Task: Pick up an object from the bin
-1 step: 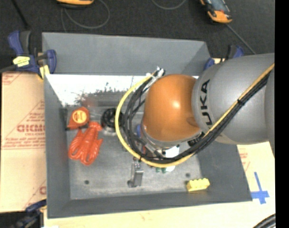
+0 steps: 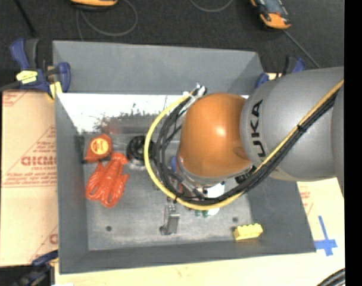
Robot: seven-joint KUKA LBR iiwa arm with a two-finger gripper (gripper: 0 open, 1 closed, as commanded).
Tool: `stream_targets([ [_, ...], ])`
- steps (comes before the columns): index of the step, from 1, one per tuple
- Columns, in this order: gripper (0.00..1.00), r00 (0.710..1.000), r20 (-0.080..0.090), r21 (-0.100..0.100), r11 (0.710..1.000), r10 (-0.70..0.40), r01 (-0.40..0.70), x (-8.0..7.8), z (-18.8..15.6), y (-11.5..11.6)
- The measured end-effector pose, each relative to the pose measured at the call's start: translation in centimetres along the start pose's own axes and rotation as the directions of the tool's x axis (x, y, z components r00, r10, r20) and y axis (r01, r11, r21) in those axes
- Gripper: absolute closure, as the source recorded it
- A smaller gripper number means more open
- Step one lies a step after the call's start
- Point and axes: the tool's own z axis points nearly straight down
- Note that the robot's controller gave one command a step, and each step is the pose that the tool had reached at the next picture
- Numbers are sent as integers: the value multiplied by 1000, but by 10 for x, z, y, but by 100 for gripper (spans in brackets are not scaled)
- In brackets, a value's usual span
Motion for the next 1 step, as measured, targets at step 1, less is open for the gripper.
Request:
stream_targets([
  [1,0,1000,0,0,1000,22,-22,-54,-6,5],
])
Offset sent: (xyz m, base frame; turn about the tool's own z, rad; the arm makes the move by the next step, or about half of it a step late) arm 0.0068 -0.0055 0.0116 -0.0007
